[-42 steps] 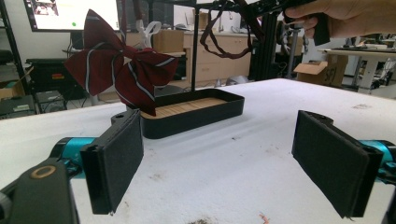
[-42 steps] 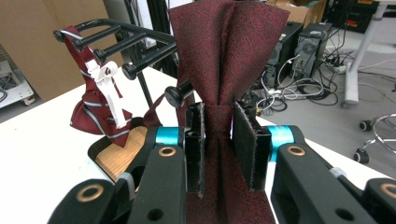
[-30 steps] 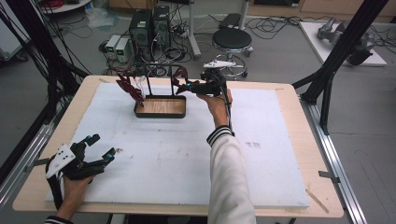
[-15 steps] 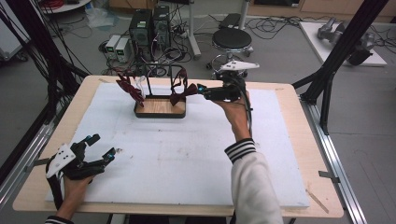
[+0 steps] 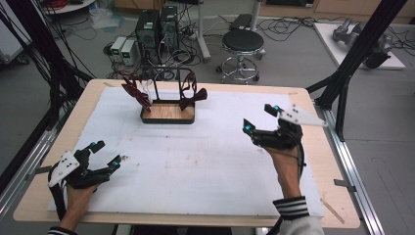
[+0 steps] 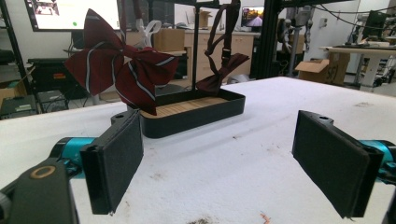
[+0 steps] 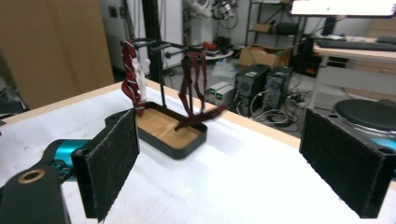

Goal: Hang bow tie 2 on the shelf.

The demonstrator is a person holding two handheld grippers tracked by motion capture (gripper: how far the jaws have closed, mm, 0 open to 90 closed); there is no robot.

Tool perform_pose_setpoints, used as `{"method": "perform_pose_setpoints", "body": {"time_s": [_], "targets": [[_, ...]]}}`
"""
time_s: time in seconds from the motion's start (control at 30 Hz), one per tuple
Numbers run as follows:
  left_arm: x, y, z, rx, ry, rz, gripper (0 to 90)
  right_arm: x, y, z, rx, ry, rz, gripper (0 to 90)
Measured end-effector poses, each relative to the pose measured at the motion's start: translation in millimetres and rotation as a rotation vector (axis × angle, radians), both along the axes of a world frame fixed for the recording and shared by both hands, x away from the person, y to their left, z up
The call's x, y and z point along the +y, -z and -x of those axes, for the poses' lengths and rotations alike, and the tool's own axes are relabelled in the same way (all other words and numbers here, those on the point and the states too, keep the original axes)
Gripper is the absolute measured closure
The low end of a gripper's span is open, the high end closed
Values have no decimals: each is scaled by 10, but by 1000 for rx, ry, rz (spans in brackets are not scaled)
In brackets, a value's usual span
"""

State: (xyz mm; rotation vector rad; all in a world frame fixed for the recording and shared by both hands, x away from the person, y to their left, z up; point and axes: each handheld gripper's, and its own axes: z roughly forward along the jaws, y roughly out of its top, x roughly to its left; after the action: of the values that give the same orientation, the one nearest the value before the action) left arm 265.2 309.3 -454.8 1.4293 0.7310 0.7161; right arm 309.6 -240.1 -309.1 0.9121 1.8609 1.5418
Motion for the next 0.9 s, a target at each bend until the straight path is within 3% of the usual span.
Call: {"method": "perform_pose_setpoints", "body": {"time_s": [0.13, 0.27, 0.43, 0.67, 0.9], "targets": [[-2, -1, -1, 1, -1, -1, 168, -147, 254, 247, -26, 36, -1, 112], [-4, -1, 3, -4, -1, -5, 167, -241, 604, 463, -74, 56, -63, 112], [-6, -1, 17, -12, -8, -9, 165, -312, 1023, 583, -92, 127, -96, 112], [1, -2, 43, -18, -22, -15, 165, -319, 1319, 563, -57, 152, -101, 112], [-7, 0, 49, -23, -26, -18, 165, -264, 1415, 539, -63, 151, -76, 112]]}}
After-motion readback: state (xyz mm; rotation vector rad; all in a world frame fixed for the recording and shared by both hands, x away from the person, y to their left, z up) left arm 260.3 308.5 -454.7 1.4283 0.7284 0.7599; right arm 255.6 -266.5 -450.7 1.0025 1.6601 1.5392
